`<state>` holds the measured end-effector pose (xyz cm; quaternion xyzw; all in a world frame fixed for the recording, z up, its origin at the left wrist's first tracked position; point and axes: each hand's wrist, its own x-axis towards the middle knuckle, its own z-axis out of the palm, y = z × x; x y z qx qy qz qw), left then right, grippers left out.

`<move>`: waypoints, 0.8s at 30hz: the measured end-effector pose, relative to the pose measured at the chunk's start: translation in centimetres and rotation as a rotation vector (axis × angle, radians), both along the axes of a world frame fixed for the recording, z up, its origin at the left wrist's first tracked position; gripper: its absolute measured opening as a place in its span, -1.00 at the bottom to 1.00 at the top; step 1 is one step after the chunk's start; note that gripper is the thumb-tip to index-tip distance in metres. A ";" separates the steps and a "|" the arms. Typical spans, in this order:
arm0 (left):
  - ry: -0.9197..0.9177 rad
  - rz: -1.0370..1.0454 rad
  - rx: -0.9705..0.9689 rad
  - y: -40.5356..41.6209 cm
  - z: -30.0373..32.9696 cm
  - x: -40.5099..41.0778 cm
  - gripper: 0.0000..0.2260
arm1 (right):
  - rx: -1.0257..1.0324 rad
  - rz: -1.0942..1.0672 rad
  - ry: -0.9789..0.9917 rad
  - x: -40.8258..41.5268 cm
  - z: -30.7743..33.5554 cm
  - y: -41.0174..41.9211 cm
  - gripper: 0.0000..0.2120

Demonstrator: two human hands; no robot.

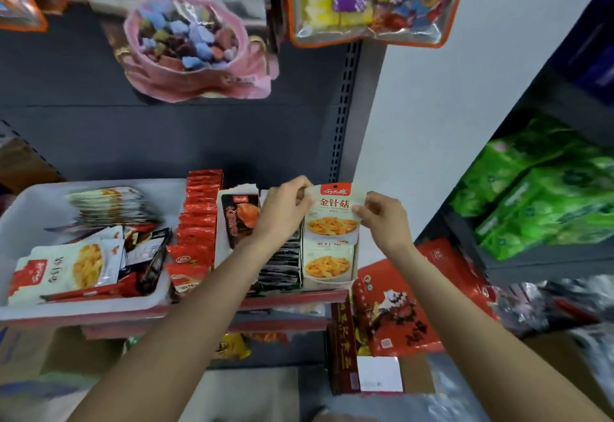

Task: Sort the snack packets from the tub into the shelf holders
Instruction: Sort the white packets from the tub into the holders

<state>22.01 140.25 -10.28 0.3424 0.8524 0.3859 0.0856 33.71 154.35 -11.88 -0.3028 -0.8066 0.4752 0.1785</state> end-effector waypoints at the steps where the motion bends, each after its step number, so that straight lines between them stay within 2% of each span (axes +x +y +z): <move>1: 0.026 0.001 -0.018 0.2 -0.3 0.1 -0.96 | 0.005 -0.005 -0.017 0.1 -0.3 0.2 -0.88; 3: 0.095 -0.013 -0.093 0.4 -0.8 0.3 -0.95 | 0.030 -0.016 -0.033 0.3 -0.7 0.4 -0.97; 7: 0.151 -0.062 -0.305 0.5 -2.0 1.1 -0.90 | 0.101 0.055 -0.107 0.5 -1.6 -0.2 -0.88; 9: 0.148 -0.095 -0.346 0.3 -2.4 1.0 -0.89 | 0.148 0.101 -0.166 0.5 -2.4 -0.8 -0.81; 16: 0.189 -0.091 -0.245 -1.0 -1.1 -0.3 -0.90 | 0.333 0.150 -0.146 -0.9 -1.9 -2.6 -0.76; 20: 0.166 0.000 -0.198 -3.2 -0.5 -0.9 -0.87 | 0.291 0.197 -0.061 -3.6 -0.9 -5.3 -0.78; 24: 0.087 0.168 -0.119 -8.4 -0.2 -2.9 -0.87 | 0.252 0.333 -0.039 -7.2 0.3 -10.1 -0.80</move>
